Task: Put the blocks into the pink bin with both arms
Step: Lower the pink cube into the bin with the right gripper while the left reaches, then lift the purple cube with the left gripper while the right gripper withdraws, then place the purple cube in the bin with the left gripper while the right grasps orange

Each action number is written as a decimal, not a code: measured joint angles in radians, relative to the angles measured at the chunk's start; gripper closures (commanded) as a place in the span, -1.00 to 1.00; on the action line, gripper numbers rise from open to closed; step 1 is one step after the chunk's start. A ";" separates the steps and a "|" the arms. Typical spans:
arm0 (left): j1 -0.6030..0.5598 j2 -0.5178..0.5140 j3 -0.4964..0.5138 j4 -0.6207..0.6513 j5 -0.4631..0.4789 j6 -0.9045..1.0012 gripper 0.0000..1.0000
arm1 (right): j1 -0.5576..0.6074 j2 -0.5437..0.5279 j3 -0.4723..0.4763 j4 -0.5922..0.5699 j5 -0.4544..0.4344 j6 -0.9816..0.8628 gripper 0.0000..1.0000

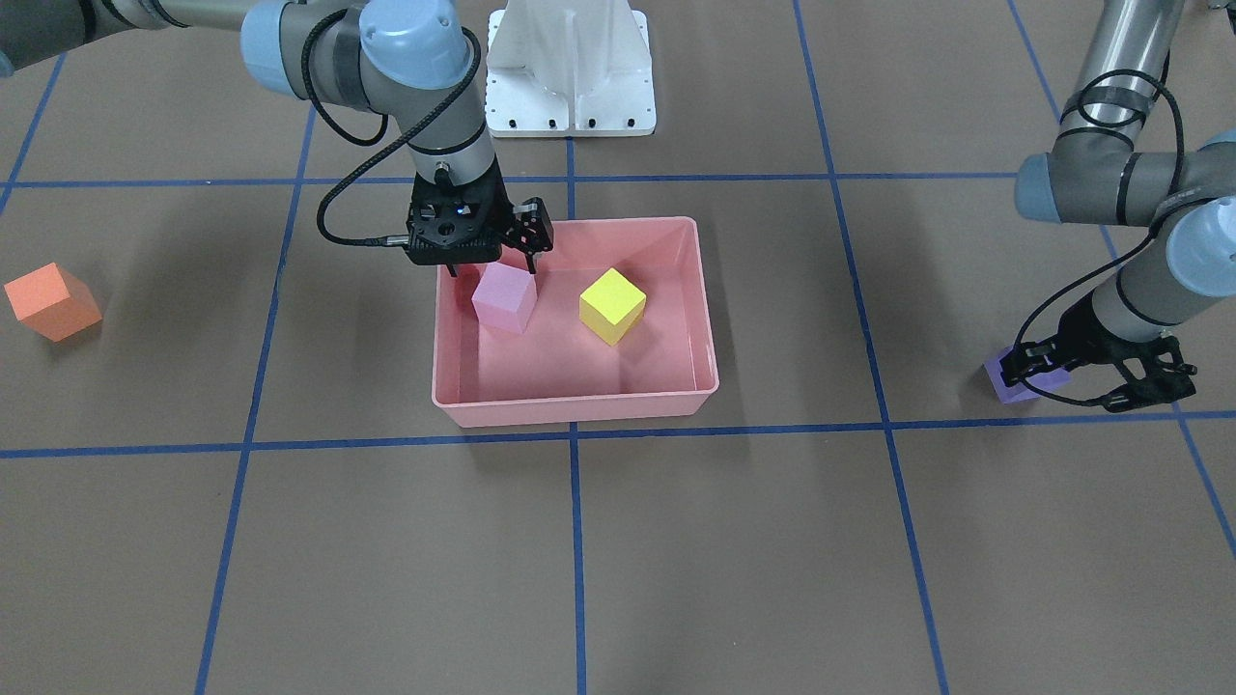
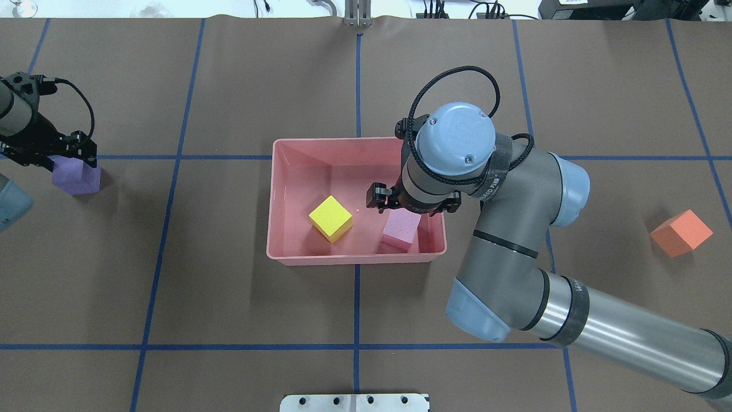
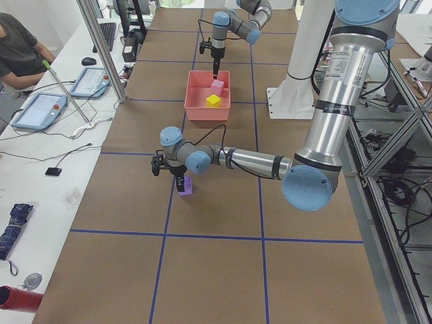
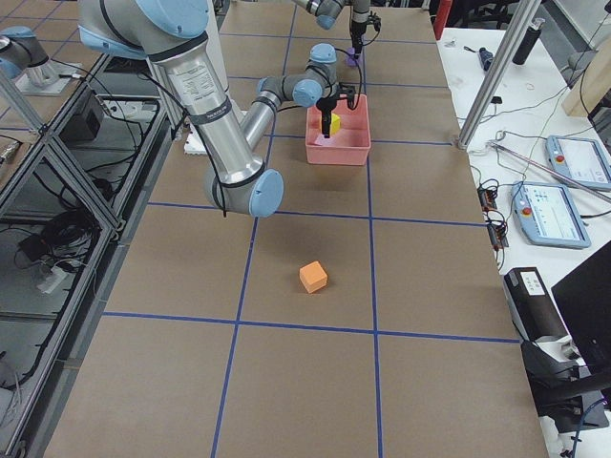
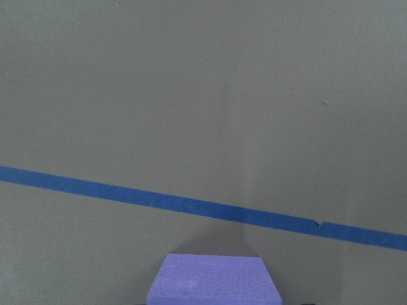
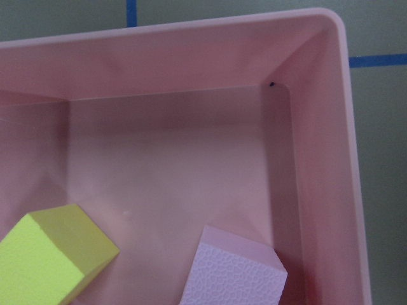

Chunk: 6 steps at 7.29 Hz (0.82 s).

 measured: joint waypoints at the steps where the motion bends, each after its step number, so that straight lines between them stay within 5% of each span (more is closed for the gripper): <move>1: 0.004 -0.003 -0.005 0.001 -0.001 -0.003 1.00 | 0.047 -0.043 0.051 -0.002 0.035 -0.008 -0.99; 4: 0.010 -0.125 -0.062 0.015 -0.112 -0.172 1.00 | 0.276 -0.316 0.228 0.003 0.236 -0.220 -0.99; 6: 0.059 -0.241 -0.147 0.026 -0.156 -0.439 1.00 | 0.356 -0.535 0.269 0.058 0.262 -0.488 -0.99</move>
